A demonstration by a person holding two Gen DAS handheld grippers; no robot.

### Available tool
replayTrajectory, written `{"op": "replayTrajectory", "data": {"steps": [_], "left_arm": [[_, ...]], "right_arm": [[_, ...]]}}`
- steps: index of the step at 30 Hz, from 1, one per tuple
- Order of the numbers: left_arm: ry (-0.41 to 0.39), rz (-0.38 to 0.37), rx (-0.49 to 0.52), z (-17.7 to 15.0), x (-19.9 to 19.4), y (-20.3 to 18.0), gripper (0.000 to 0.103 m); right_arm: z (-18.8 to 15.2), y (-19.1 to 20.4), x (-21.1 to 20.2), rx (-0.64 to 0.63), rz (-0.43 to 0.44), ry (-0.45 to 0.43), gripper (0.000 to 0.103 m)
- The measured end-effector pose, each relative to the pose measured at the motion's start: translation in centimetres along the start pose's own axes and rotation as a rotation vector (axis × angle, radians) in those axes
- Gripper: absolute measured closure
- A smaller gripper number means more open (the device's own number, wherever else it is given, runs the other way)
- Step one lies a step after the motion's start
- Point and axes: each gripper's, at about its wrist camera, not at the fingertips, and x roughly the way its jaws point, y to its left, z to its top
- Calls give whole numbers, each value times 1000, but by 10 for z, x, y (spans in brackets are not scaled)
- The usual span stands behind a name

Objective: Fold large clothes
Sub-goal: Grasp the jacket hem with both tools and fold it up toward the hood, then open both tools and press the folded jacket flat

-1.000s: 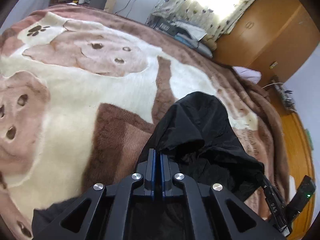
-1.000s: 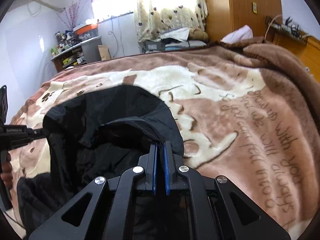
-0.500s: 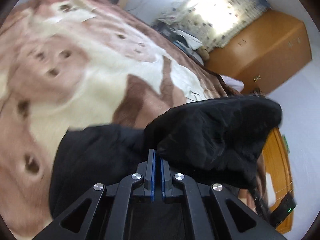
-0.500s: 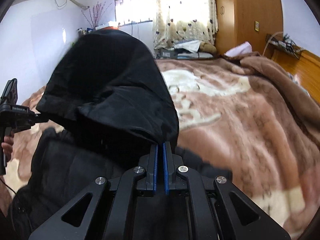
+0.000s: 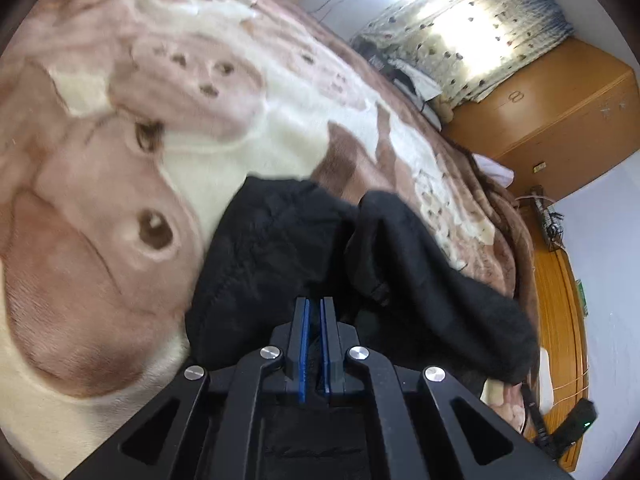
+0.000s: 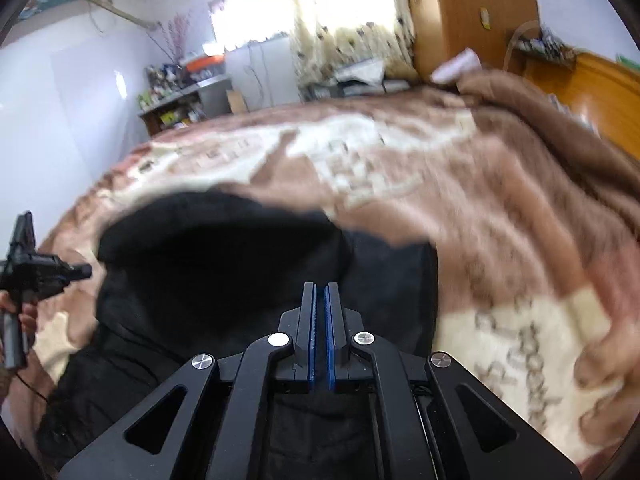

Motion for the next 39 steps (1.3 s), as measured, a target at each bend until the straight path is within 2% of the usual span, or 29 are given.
{"op": "replayTrajectory", "data": {"steps": [2, 3, 5, 6, 7, 10, 13, 16, 19, 21, 24, 27, 29, 32, 34, 37, 39], "left_arm": [[-24, 15, 34, 10, -9, -15, 94], [-32, 24, 57, 15, -10, -22, 91], [-54, 10, 105, 26, -13, -44, 69], [-58, -10, 118, 30, -13, -55, 61], [-54, -39, 139, 36, -11, -69, 47], [-66, -50, 227, 44, -3, -108, 32], [24, -87, 330, 41, 24, -137, 31], [80, -29, 381, 28, 51, -144, 31], [138, -30, 421, 10, 70, -134, 31], [151, -2, 450, -1, 80, -124, 31], [175, 41, 478, -17, 95, -105, 32], [167, 76, 542, -29, 101, -99, 32], [175, 92, 574, -34, 104, -97, 32], [198, 118, 575, -37, 115, -90, 32], [207, 122, 547, -39, 122, -83, 32], [196, 145, 590, -45, 126, -83, 32], [199, 146, 577, -45, 126, -82, 31]], "right_arm": [[26, 9, -7, -26, 11, -47, 84], [32, 14, -10, -35, 18, -56, 81], [55, 26, -5, -45, 64, -64, 77], [64, 32, -1, -46, 80, -68, 73], [72, 40, 6, -52, 103, -56, 67], [83, 68, 24, -86, 131, -47, 64], [82, 88, 54, -120, 169, 13, 62], [59, 100, 85, -140, 205, 111, 62], [27, 106, 98, -210, 203, 173, 62], [0, 108, 105, -265, 174, 201, 62], [-26, 103, 115, -281, 142, 247, 62], [-48, 96, 120, -292, 135, 254, 62], [-55, 86, 124, -237, 154, 262, 62], [-61, 80, 131, -194, 154, 279, 62], [-67, 84, 135, -210, 136, 275, 62], [-73, 91, 137, -233, 97, 262, 62], [-74, 95, 136, -251, 79, 264, 62]]}}
